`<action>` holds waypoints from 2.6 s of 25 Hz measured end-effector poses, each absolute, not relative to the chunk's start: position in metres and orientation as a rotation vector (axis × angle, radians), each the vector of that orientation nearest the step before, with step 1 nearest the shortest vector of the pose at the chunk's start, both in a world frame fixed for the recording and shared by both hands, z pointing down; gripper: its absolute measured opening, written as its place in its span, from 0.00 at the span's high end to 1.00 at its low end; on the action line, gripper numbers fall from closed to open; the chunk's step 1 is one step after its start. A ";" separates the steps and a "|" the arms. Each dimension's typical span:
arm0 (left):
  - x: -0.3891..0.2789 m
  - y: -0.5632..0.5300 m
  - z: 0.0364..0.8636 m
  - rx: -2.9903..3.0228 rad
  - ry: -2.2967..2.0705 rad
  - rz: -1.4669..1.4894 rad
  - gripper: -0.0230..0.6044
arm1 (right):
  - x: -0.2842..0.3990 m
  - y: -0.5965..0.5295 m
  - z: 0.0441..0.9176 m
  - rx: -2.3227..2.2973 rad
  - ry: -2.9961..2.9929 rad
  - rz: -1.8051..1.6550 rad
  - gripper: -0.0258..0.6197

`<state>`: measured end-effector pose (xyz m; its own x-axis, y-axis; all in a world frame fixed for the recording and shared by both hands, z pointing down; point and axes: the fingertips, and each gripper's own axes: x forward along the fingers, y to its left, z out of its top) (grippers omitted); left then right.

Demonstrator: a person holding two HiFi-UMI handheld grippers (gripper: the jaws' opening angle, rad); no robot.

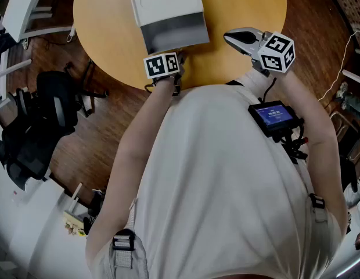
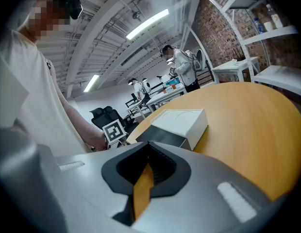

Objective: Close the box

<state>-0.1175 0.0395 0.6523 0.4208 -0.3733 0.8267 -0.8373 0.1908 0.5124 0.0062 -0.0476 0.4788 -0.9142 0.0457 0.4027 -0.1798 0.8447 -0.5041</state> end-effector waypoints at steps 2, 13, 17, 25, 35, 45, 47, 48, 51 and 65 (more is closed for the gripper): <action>-0.116 0.038 0.654 1.404 -1.177 0.444 0.71 | 0.006 -0.045 0.479 0.086 -2.620 0.771 0.96; -0.117 0.026 0.654 1.407 -1.187 0.457 0.86 | 0.012 -0.051 0.481 0.121 -2.630 0.792 0.96; -0.123 0.019 0.646 1.419 -1.213 0.446 0.86 | 0.012 -0.052 0.481 0.131 -2.633 0.809 0.96; -0.140 -0.027 0.644 1.411 -1.226 0.394 0.86 | 0.019 -0.053 0.485 0.166 -2.618 0.842 0.96; -0.166 -0.085 0.650 1.375 -1.261 0.358 0.86 | 0.044 -0.056 0.502 0.267 -2.586 0.901 0.96; -0.163 -0.091 0.647 1.387 -1.223 0.259 0.76 | 0.046 -0.057 0.504 0.275 -2.587 0.887 0.96; -0.160 -0.080 0.642 1.405 -1.225 0.248 0.70 | 0.043 -0.056 0.504 0.256 -2.592 0.872 0.96; -0.157 -0.072 0.640 1.421 -1.224 0.248 0.68 | 0.041 -0.055 0.503 0.243 -2.595 0.864 0.96; -0.148 -0.045 0.621 1.516 -1.226 0.237 0.68 | 0.029 -0.050 0.500 0.189 -2.606 0.838 0.96; -0.113 0.010 0.474 2.121 -1.431 0.219 0.96 | -0.035 -0.020 0.455 -0.149 -2.683 0.631 0.96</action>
